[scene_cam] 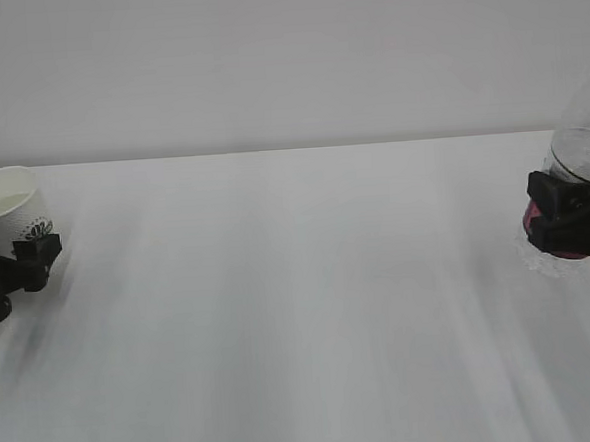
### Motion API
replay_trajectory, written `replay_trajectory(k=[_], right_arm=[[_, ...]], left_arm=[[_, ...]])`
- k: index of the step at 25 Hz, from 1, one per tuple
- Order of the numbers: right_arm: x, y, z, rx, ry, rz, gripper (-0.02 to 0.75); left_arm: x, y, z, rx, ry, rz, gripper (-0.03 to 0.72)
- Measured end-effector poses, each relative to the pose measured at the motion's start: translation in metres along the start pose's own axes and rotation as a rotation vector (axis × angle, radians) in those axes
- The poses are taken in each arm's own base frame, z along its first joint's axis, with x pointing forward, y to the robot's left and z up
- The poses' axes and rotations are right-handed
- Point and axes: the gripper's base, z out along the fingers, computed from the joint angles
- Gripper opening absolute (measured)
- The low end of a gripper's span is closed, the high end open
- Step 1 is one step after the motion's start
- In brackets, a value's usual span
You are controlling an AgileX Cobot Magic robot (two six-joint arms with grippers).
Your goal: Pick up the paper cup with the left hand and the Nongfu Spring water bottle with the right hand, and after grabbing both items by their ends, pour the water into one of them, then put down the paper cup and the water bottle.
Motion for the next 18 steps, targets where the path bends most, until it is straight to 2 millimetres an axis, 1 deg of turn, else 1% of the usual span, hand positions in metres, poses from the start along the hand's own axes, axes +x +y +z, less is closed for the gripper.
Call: replay_trajectory(k=[4, 9, 12, 18], right_arm=[[0.0, 0.0, 0.0, 0.0, 0.002, 0.0, 0.464], [0.0, 0.0, 0.0, 0.0, 0.002, 0.0, 0.464], [0.0, 0.0, 0.0, 0.0, 0.002, 0.0, 0.464], [0.0, 0.0, 0.0, 0.0, 0.002, 0.0, 0.464]], left_arm=[[0.003, 0.0, -0.002, -0.002, 0.021, -0.006, 0.687], [0.009, 0.0, -0.004, -0.008, 0.073, -0.057, 0.69], [0.013, -0.002, -0.013, -0.012, 0.104, -0.066, 0.69], [0.013, -0.005, -0.026, -0.012, 0.112, -0.073, 0.687]])
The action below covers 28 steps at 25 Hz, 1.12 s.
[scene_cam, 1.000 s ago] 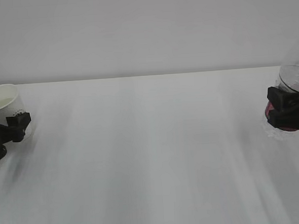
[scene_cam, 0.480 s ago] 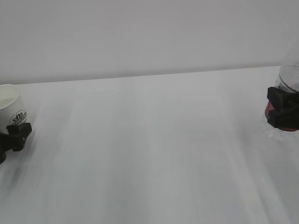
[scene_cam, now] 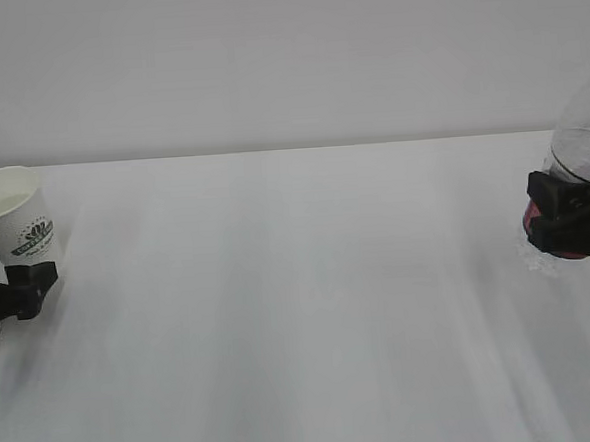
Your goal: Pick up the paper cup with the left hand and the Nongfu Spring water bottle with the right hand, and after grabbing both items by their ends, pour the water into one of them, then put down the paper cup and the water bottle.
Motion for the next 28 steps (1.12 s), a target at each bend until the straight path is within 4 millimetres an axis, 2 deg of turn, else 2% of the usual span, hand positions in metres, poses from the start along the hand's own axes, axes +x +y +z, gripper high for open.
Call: replay_trajectory(k=[4, 9, 15, 19, 28], right_arm=[[0.0, 0.0, 0.0, 0.0, 0.0, 0.0, 0.464], [0.0, 0.0, 0.0, 0.0, 0.0, 0.0, 0.464], [0.0, 0.0, 0.0, 0.0, 0.0, 0.001, 0.464], [0.0, 0.0, 0.0, 0.0, 0.0, 0.001, 0.464], [0.0, 0.0, 0.0, 0.0, 0.0, 0.001, 0.464]], left_arm=[[0.007, -0.004, -0.016, 0.014, -0.049, -0.021, 0.682], [0.024, -0.005, -0.037, -0.016, 0.004, -0.045, 0.673], [0.03, -0.01, -0.045, 0.02, 0.037, -0.031, 0.655], [0.018, -0.015, -0.049, 0.061, -0.011, -0.001, 0.642], [-0.029, -0.024, -0.069, 0.088, -0.213, 0.059, 0.619]])
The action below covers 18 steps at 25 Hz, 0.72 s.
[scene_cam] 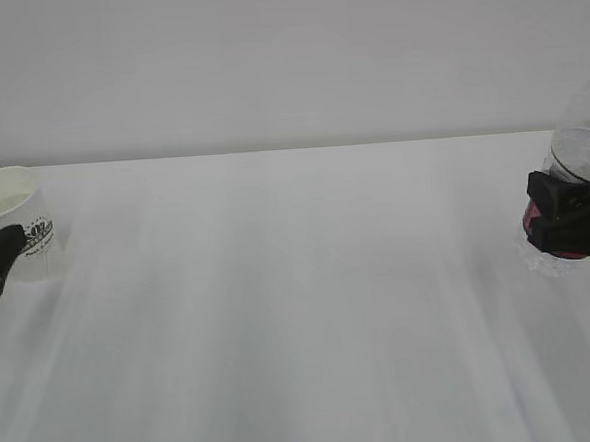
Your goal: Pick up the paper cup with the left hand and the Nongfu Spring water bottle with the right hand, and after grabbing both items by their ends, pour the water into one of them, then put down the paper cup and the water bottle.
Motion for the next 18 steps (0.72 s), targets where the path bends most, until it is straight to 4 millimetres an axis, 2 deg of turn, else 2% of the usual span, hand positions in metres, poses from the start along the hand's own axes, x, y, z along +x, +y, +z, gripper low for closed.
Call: replay_trajectory(k=[1, 4, 10, 18], right_arm=[[0.0, 0.0, 0.0, 0.0, 0.0, 0.0, 0.464], [0.0, 0.0, 0.0, 0.001, 0.0, 0.001, 0.464], [0.0, 0.0, 0.0, 0.001, 0.0, 0.001, 0.464], [0.0, 0.0, 0.0, 0.001, 0.0, 0.001, 0.464]], left_arm=[[-0.005, -0.008, -0.001, 0.032, -0.019, 0.017, 0.616], [-0.023, -0.005, -0.009, 0.014, -0.094, 0.033, 0.611], [-0.054, -0.012, -0.025, 0.025, -0.234, 0.075, 0.604], [-0.071, -0.018, -0.036, 0.041, -0.312, 0.109, 0.591]])
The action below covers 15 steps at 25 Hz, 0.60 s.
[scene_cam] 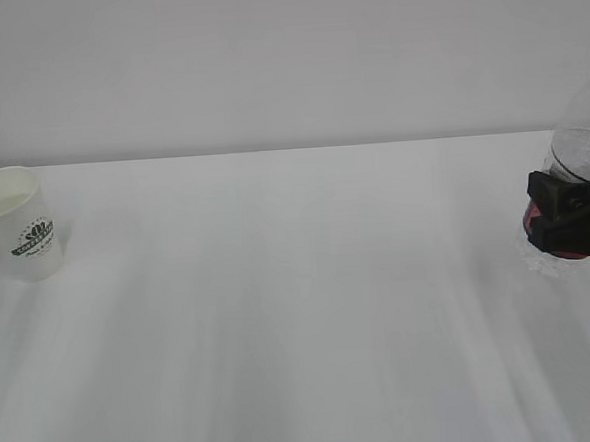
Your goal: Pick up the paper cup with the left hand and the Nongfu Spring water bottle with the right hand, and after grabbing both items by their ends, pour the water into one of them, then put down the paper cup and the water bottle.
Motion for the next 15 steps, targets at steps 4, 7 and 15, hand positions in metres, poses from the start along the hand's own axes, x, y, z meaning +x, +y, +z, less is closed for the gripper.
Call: replay_trajectory(k=[4, 7, 15], right_arm=[[0.0, 0.0, 0.0, 0.001, -0.004, 0.002, 0.464], [-0.001, 0.0, 0.001, 0.004, -0.011, 0.003, 0.464], [0.0, 0.003, 0.023, 0.008, 0.005, 0.001, 0.464]], left_arm=[[-0.004, -0.002, -0.001, 0.011, -0.014, 0.01, 0.591], [-0.004, -0.002, -0.002, 0.017, -0.015, 0.013, 0.59], [-0.004, -0.009, 0.0, 0.052, -0.013, 0.014, 0.59]])
